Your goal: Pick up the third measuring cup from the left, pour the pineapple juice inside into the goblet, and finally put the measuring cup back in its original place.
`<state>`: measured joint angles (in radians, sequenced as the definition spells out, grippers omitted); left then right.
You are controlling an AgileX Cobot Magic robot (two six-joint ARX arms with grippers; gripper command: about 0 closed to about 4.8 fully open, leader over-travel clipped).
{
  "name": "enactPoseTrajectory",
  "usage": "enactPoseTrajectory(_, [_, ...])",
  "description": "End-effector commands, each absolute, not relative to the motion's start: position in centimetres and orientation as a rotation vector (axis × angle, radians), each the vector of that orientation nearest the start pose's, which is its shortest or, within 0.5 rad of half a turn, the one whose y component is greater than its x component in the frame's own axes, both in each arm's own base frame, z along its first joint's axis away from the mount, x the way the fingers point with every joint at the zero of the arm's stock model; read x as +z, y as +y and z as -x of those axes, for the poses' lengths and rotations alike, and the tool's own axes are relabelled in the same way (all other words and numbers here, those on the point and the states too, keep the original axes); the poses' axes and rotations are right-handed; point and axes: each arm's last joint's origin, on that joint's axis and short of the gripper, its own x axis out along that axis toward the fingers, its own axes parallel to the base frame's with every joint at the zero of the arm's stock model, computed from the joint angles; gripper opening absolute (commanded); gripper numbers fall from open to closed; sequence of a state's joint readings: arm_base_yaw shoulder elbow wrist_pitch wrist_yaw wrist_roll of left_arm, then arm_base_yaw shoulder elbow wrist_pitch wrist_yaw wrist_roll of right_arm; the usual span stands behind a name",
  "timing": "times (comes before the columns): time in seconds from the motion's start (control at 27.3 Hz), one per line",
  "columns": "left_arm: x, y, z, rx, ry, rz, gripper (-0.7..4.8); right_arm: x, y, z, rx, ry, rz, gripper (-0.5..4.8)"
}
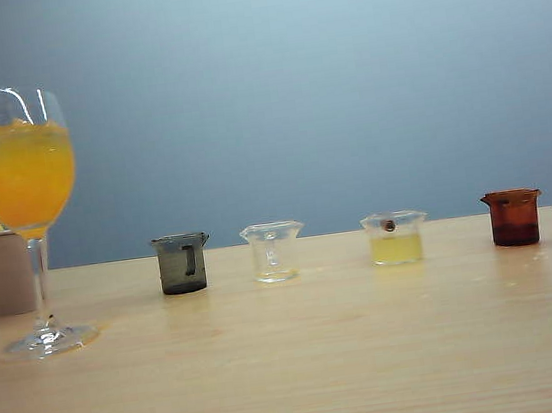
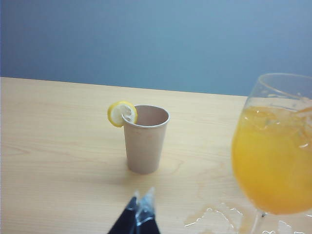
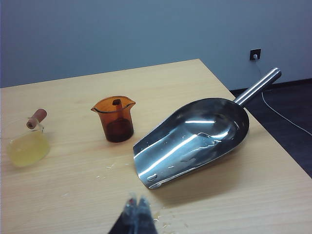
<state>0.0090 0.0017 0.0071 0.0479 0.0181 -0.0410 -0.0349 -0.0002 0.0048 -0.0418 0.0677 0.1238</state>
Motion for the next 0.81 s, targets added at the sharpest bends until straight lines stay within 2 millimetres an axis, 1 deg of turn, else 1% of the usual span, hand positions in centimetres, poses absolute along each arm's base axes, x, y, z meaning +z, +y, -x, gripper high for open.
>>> enactPoseTrajectory(0.04, [17.2, 0.0, -9.7, -0.014, -0.069, 0.04, -0.05, 16.1, -0.5, -9.7, -0.104, 0.019, -0.123, -0.05])
enactPoseTrajectory(0.22, [17.2, 0.0, -9.7, -0.014, -0.068, 0.04, -0.05, 16.1, -0.5, -9.7, -0.104, 0.019, -0.122, -0.05])
enactPoseTrajectory(0.29, [17.6, 0.0, -9.6, -0.019, -0.071, 0.04, -0.05, 16.5, -0.5, -9.7, -0.104, 0.009, -0.118, -0.05])
enactPoseTrajectory(0.37, [18.1, 0.2, -9.4, 0.036, -0.029, 0.041, -0.05, 16.8, -0.5, -9.6, -0.102, -0.001, -0.119, -0.05])
enactPoseTrajectory(0.4, [18.8, 0.3, -9.0, 0.096, 0.015, 0.041, -0.05, 17.4, -0.5, -9.5, -0.102, -0.015, -0.12, -0.05])
enactPoseTrajectory(0.48, [19.6, 0.3, -8.7, 0.095, 0.008, 0.048, -0.05, 18.0, -0.5, -9.4, -0.101, -0.024, -0.129, -0.05])
enactPoseTrajectory(0.55, [20.9, 0.2, -8.3, 0.049, -0.032, 0.09, -0.05, 18.9, -0.5, -9.0, -0.097, -0.015, -0.131, -0.05])
enactPoseTrajectory(0.59, [21.9, 0.1, -8.1, 0.026, -0.053, 0.124, -0.05, 19.7, -0.4, -8.7, -0.092, -0.007, -0.131, -0.05])
enactPoseTrajectory(0.62, [22.3, 0.1, -7.9, 0.013, -0.053, 0.134, -0.05, 20.2, -0.4, -8.5, -0.084, -0.007, -0.131, -0.05])
enactPoseTrajectory(0.66, [23.4, -0.1, -7.7, -0.038, -0.043, 0.138, -0.05, 21.2, -0.4, -8.2, -0.074, -0.022, -0.131, -0.05])
enactPoseTrajectory(0.81, [25.6, -0.5, -7.8, -0.163, 0.004, 0.138, -0.05, 23.2, -0.4, -8.0, -0.071, -0.032, -0.131, -0.05])
